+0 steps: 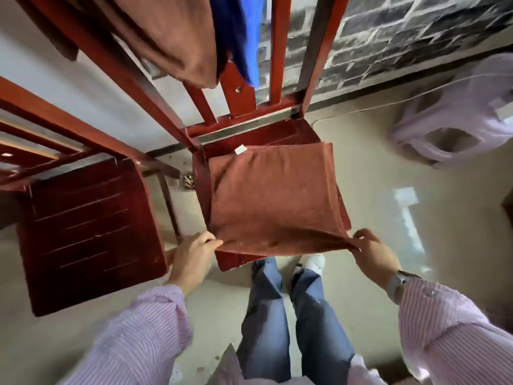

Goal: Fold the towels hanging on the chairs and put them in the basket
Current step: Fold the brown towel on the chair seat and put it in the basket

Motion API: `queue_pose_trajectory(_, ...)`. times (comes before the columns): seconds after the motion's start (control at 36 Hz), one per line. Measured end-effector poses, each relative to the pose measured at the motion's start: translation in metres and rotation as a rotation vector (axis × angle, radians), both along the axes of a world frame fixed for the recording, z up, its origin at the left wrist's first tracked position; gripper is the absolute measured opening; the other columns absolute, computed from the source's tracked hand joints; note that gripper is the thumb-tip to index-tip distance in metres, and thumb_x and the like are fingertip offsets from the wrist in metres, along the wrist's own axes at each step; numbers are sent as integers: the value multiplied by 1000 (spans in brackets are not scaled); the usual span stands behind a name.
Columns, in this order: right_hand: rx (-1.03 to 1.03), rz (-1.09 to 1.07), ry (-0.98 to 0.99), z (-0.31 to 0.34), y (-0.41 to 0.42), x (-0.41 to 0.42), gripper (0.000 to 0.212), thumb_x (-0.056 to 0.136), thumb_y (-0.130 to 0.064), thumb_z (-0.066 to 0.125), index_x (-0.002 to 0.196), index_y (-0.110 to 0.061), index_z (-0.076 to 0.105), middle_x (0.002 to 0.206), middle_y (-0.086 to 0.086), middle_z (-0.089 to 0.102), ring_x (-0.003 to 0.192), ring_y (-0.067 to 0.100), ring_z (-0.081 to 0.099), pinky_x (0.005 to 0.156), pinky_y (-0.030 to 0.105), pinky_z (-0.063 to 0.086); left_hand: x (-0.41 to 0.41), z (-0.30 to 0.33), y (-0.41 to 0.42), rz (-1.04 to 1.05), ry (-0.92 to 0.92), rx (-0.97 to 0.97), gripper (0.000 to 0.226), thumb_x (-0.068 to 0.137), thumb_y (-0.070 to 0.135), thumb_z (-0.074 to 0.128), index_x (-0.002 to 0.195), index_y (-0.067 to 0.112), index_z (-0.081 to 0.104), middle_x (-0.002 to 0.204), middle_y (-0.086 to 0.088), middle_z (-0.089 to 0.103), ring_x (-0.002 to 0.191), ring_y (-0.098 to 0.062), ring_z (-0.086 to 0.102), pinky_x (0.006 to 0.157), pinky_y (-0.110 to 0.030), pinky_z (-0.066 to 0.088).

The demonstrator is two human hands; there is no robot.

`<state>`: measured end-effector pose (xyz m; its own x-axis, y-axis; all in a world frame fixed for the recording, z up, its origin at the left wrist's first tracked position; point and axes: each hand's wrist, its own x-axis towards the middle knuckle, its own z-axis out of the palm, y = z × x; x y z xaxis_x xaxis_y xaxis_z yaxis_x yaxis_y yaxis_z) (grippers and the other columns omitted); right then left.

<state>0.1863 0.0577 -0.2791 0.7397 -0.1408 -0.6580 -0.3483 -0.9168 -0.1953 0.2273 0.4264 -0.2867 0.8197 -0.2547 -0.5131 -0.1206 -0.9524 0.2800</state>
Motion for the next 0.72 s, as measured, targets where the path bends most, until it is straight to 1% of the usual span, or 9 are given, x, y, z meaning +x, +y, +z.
queue_pose_trajectory(0.06,-6,15,83,-19,5,-16,30,93,-21,46,119,-29,59,124,4,48,115,24,46,85,35,46,-11,-18,1,-70,90,-39,33,67,-6,69,87,19,73,85,2,65,71,-21,64,60,-25,52)
queue_pose_trajectory(0.11,-5,19,127,-34,8,-30,30,93,-22,45,119,-29,58,123,2,50,116,23,45,87,33,45,-22,-34,6,-110,169,-15,33,62,-6,73,81,21,74,78,2,65,66,-20,65,54,-22,51)
queue_pose_trajectory(0.17,3,40,172,-46,10,-40,33,92,-18,43,121,-28,57,123,2,51,118,22,44,90,32,44,-26,-45,6,-131,230,-12,31,78,2,60,98,22,72,96,-1,65,87,-24,63,73,-30,52)
queue_pose_trajectory(0.22,10,94,264,-56,11,-45,44,87,-11,42,127,-29,51,128,0,48,121,20,40,94,31,41,-24,-57,5,-186,299,49,33,87,18,53,117,27,62,115,3,59,109,-21,54,90,-34,45)
queue_pose_trajectory(0.31,1,109,352,-65,13,-33,58,81,-11,43,136,-28,39,138,0,41,127,20,36,102,31,33,-9,-66,-2,-174,320,74,36,86,31,51,122,28,57,124,6,55,117,-17,48,95,-31,41)
queue_pose_trajectory(0.39,5,22,250,-72,16,-4,55,82,-9,43,134,-24,42,138,5,43,126,25,39,102,35,35,23,-73,-11,-43,183,16,30,88,25,50,116,22,60,118,4,57,111,-20,52,89,-32,43)
queue_pose_trajectory(0.47,51,-35,63,-79,18,34,43,86,-7,41,127,-18,52,122,12,51,115,31,47,94,38,41,62,-81,-22,70,5,-64,25,87,13,50,110,14,62,110,-6,58,103,-30,55,85,-40,47)
queue_pose_trajectory(0.61,68,-45,-154,-97,18,108,36,86,-4,41,118,-9,56,120,16,51,110,37,46,90,45,45,127,-94,-45,167,-89,-22,42,92,13,43,134,11,42,140,-5,37,126,-29,36,99,-45,37)
queue_pose_trajectory(0.72,29,-1,-287,-109,17,158,40,86,-5,41,125,-8,49,129,16,44,111,38,41,92,47,41,163,-113,-52,151,-121,60,52,95,15,39,144,10,22,153,-7,18,140,-29,14,108,-49,26)
